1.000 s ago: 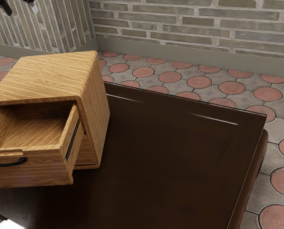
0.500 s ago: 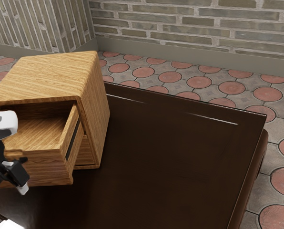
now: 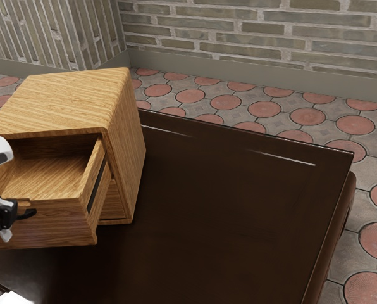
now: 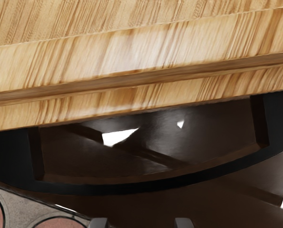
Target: Push the drawer handle with one arm to close the drawer
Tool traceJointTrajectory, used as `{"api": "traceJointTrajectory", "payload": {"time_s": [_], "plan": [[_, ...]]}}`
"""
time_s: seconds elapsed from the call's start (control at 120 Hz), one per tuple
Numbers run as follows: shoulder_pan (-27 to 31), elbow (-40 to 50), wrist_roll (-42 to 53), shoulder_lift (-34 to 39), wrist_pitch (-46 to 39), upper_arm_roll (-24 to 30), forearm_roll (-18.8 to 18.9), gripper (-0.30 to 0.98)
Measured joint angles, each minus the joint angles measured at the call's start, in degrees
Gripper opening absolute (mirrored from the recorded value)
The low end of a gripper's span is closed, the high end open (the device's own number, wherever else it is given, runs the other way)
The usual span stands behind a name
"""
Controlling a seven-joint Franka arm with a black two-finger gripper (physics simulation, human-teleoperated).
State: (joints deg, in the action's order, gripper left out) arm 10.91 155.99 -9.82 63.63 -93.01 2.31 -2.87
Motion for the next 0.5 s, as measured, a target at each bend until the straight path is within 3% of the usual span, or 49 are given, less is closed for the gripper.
{"api": "traceJointTrajectory", "payload": {"time_s": [0.292, 0.5], "plan": [[-2.19, -1.57, -1.84, -3.58, -2.34, -0.18, 0.06, -0.08], [-2.47, -3.56, -3.0, -7.22, -5.16, -0.75, 0.69, -0.08]]}}
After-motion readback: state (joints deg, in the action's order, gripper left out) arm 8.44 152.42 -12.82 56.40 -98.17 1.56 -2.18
